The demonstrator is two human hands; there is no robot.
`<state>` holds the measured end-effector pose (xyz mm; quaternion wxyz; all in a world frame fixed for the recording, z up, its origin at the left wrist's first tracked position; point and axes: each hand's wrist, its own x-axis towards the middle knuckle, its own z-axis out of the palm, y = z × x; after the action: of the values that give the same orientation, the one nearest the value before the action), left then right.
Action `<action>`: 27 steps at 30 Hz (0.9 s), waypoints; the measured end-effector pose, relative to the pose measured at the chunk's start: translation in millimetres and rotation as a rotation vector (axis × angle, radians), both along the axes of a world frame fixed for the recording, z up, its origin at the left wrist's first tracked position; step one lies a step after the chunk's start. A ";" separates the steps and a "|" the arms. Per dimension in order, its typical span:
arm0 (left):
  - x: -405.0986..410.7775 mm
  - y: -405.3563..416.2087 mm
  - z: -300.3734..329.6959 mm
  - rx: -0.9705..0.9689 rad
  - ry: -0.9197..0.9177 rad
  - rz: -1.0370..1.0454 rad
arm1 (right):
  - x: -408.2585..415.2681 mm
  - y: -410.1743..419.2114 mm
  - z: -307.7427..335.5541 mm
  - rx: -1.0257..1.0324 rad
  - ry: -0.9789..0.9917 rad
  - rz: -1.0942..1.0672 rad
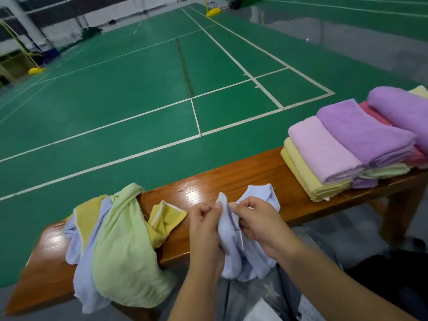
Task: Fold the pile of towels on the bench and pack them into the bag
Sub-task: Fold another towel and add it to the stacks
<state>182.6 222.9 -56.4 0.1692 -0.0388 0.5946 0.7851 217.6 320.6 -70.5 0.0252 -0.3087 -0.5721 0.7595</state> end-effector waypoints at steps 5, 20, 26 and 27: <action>-14.0 -6.7 -9.7 -0.142 -0.133 -0.057 | 4.2 -7.7 0.1 0.168 0.030 0.014; -22.9 -27.0 4.7 -0.311 0.026 -0.241 | 10.7 0.8 1.6 0.305 0.127 0.086; -8.5 -19.0 6.5 -0.456 0.519 -0.356 | 12.1 2.2 11.7 0.409 0.223 0.043; -8.6 -18.4 6.2 -0.471 0.542 -0.356 | 12.7 2.9 12.2 0.398 0.235 0.042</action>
<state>174.0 204.5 -50.2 0.1261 0.2359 0.7788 0.5674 230.3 323.5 -58.3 0.1363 -0.1952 -0.7100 0.6628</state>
